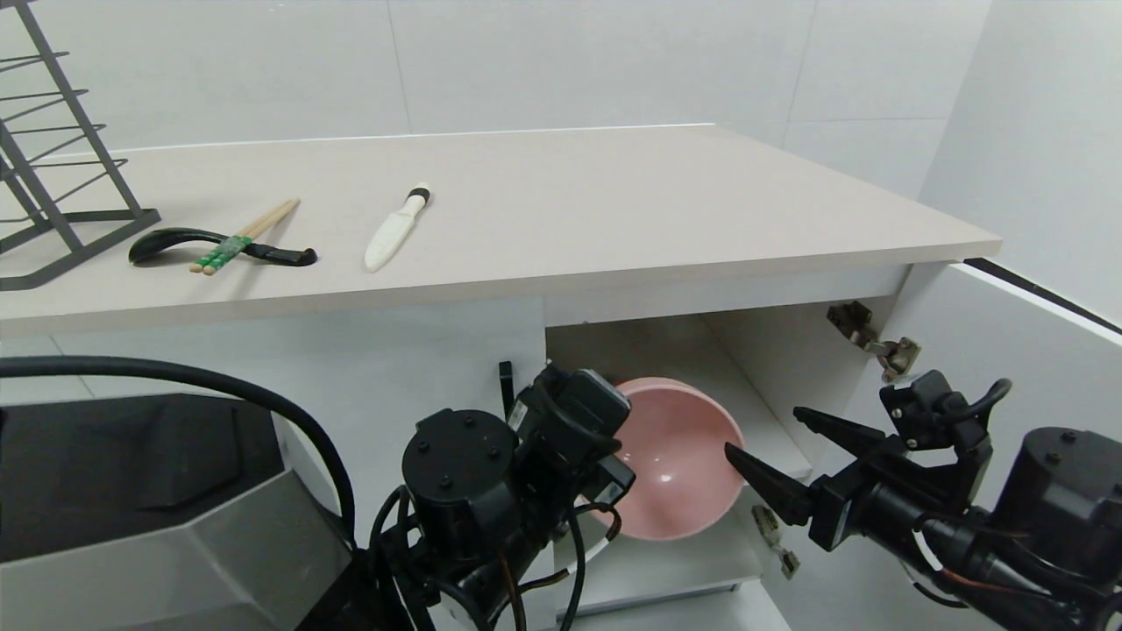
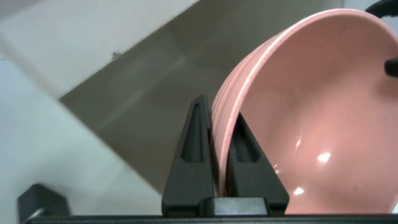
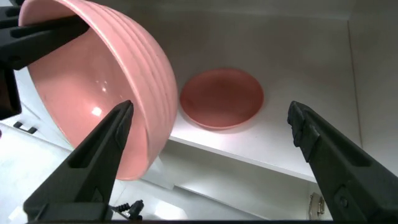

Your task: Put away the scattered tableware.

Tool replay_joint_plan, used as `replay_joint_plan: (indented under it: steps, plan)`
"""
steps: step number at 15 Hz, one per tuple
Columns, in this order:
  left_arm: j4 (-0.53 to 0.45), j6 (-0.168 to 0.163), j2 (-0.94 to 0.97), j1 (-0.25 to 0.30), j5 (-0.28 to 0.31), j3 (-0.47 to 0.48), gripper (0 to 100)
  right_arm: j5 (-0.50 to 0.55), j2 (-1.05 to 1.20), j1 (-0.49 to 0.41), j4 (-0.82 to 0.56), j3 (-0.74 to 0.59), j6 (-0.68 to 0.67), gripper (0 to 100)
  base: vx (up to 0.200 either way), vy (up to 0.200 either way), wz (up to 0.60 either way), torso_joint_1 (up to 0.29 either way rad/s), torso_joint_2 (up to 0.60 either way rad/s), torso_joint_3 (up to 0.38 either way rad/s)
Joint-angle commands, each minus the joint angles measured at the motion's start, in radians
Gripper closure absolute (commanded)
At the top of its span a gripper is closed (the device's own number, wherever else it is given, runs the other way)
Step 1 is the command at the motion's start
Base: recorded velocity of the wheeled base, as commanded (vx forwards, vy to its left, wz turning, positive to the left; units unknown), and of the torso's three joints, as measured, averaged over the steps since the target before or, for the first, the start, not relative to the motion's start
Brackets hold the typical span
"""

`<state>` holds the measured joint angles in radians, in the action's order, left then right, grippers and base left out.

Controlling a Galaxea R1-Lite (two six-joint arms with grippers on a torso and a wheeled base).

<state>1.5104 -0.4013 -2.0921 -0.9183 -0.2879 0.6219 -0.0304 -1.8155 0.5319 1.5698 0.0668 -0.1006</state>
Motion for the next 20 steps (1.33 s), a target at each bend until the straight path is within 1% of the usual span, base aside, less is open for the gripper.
replay_joint_plan:
  steps: [1, 3, 5, 6, 7, 9, 11, 14, 15, 18, 20]
  plan:
    - [0.02, -0.001, -0.026, -0.001, 0.001, 0.019, 100, 0.0, -0.001, 0.002, 0.001, 0.001, -0.001, 0, 0.0, 0.0, 0.0, 0.0, 0.0, 0.0]
    - [0.027, 0.001, -0.025, -0.01, 0.006, 0.024, 100, 0.0, -0.002, 0.005, 0.001, 0.001, -0.001, 0, 0.0, 0.0, 0.0, 0.0, 0.0, 0.0]
    - [0.043, 0.012, -0.026, -0.027, 0.026, 0.025, 100, 0.0, -0.002, 0.007, 0.001, -0.001, -0.001, 0, 0.0, 0.0, 0.0, 0.0, 0.0, 0.0]
    - [0.06, 0.016, -0.036, -0.028, 0.072, 0.025, 100, 0.0, -0.002, 0.007, 0.001, -0.001, -0.001, 0, 0.0, 0.0, 0.0, 0.0, 0.0, 0.0]
    - [0.06, 0.018, -0.048, -0.028, 0.093, 0.03, 100, 0.0, -0.002, 0.007, 0.001, -0.001, -0.001, 0, 0.0, 0.0, 0.0, 0.0, 0.0, 0.0]
    - [0.06, 0.019, -0.055, -0.028, 0.098, 0.05, 100, 0.0, -0.002, 0.007, 0.001, 0.001, -0.001, 0, 0.0, 0.0, 0.0, 0.0, 0.0, 0.0]
    - [0.06, 0.044, -0.057, -0.028, 0.093, 0.075, 100, 0.0, -0.001, 0.007, 0.001, 0.001, -0.001, 0, 0.0, 0.0, 0.0, 0.0, 0.0, 0.0]
    - [0.06, 0.055, -0.057, -0.028, 0.092, 0.093, 100, 0.0, -0.001, 0.016, 0.001, -0.001, -0.002, 0, 0.0, 0.0, 0.0, 0.0, 0.0, 0.0]
    - [0.06, 0.055, -0.059, -0.028, 0.092, 0.096, 100, 0.0, -0.001, 0.019, 0.001, -0.004, -0.002, 100, 0.0, 0.0, 0.0, 0.0, 0.0, 0.0]
    - [0.06, 0.055, -0.065, -0.028, 0.096, 0.096, 100, 0.0, -0.001, 0.054, 0.001, -0.007, -0.004, 100, 0.0, 0.0, 0.0, 0.0, 0.0, 0.0]
    - [0.06, 0.053, -0.069, -0.031, 0.098, 0.096, 100, 0.0, -0.001, 0.057, 0.001, -0.007, -0.004, 100, 0.0, 0.0, 0.0, 0.0, 0.0, 0.0]
